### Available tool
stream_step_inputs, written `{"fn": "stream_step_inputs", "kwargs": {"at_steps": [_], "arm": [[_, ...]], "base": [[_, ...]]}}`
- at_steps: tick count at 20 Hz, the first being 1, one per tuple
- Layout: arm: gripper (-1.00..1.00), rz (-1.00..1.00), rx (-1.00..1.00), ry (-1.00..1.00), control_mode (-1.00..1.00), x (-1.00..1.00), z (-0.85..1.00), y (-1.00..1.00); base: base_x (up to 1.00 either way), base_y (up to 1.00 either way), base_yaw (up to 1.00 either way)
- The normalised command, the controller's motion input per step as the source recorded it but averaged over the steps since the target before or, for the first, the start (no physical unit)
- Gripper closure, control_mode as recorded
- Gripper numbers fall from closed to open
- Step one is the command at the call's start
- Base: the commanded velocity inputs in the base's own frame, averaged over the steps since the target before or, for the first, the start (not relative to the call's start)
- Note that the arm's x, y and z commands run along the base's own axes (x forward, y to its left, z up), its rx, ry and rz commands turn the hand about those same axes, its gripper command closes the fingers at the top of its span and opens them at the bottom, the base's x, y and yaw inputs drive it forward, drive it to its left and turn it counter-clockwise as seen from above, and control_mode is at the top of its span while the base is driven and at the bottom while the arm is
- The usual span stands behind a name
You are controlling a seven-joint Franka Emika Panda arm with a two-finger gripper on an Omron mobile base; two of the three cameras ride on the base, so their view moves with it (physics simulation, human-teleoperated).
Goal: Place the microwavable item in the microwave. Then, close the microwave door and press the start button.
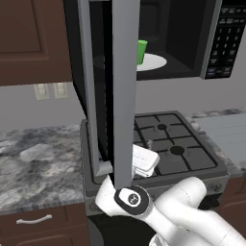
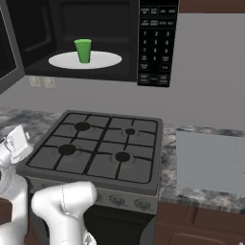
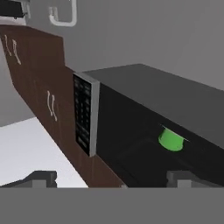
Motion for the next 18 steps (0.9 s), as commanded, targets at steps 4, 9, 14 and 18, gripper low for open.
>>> {"fn": "stream_step_inputs", "kwargs": {"at_steps": [4, 9, 14, 18], "arm": [[-1.00, 0.00, -0.06, -0.02, -1.00, -0.15, 0.00, 1.00], [-1.00, 0.00, -0.01, -0.09, -1.00, 0.00, -0.03, 1.00], [-1.00, 0.01, 0.00, -0.17, -1.00, 0.01, -0.07, 1.00], [-1.00, 0.02, 0.00, -0.25, -1.00, 0.00, 0.00, 0.95]], "base": [[0.00, 0.00, 0.00], [0.00, 0.00, 0.00], [0.00, 0.00, 0.00], [0.00, 0.00, 0.00]]}}
